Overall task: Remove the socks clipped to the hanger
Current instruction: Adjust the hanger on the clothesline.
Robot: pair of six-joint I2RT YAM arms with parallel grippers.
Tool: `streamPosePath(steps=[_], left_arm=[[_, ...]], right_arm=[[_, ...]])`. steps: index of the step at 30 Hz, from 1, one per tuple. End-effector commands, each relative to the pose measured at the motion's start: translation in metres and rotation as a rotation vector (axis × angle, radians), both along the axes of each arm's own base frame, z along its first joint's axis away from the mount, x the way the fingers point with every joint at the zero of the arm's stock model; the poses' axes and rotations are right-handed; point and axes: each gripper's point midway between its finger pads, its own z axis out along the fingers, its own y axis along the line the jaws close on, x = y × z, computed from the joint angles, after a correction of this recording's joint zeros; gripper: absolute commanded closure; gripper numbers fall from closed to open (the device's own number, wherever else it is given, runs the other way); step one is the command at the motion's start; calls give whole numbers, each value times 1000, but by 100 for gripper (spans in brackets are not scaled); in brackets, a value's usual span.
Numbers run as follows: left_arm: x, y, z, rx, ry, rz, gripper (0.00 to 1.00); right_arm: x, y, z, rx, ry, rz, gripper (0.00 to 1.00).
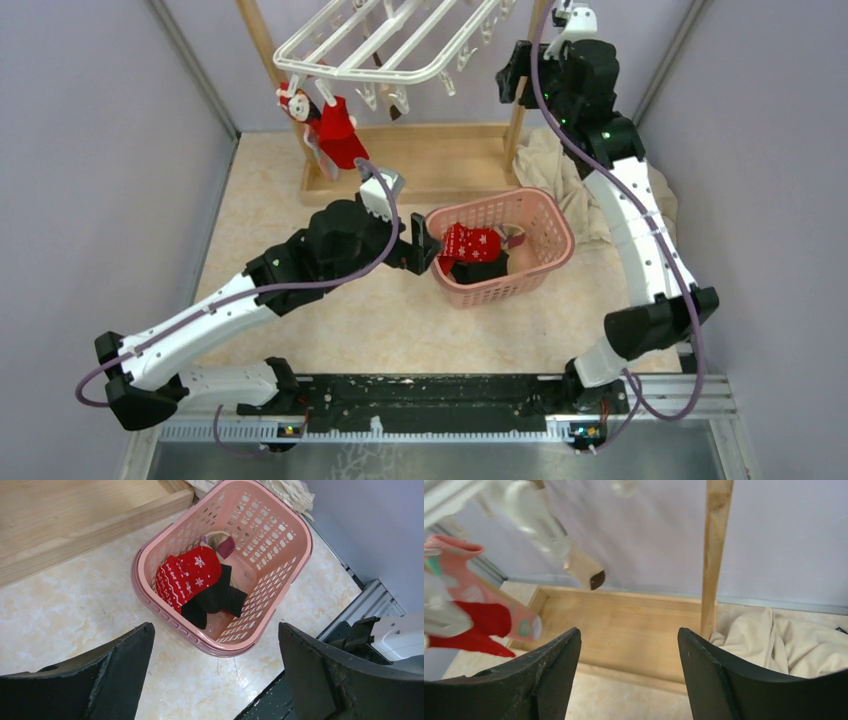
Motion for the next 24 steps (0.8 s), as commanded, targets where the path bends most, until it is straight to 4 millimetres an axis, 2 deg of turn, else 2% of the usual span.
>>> streamPosePath(steps=[1, 5, 8, 14, 18, 24], left_arm=[[2, 3, 10, -1, -12, 15, 1], [4, 10, 9, 24, -18, 34, 1], [6, 23, 2, 51, -13, 88, 1], [3, 52, -6, 38, 10, 178, 1], [-1, 66, -10, 33, 29, 220, 1], [-7, 72, -11, 21, 45, 220, 1]], right_arm=[[-71, 22, 66, 24, -136, 130, 27], [-112, 50, 78, 32, -150, 236, 26], [-138, 73, 85, 56, -157, 313, 26], [-173, 125, 81, 55, -167, 432, 26], [-178, 152, 73, 54, -187, 472, 30], [-158, 171, 61, 71, -262, 395, 29]])
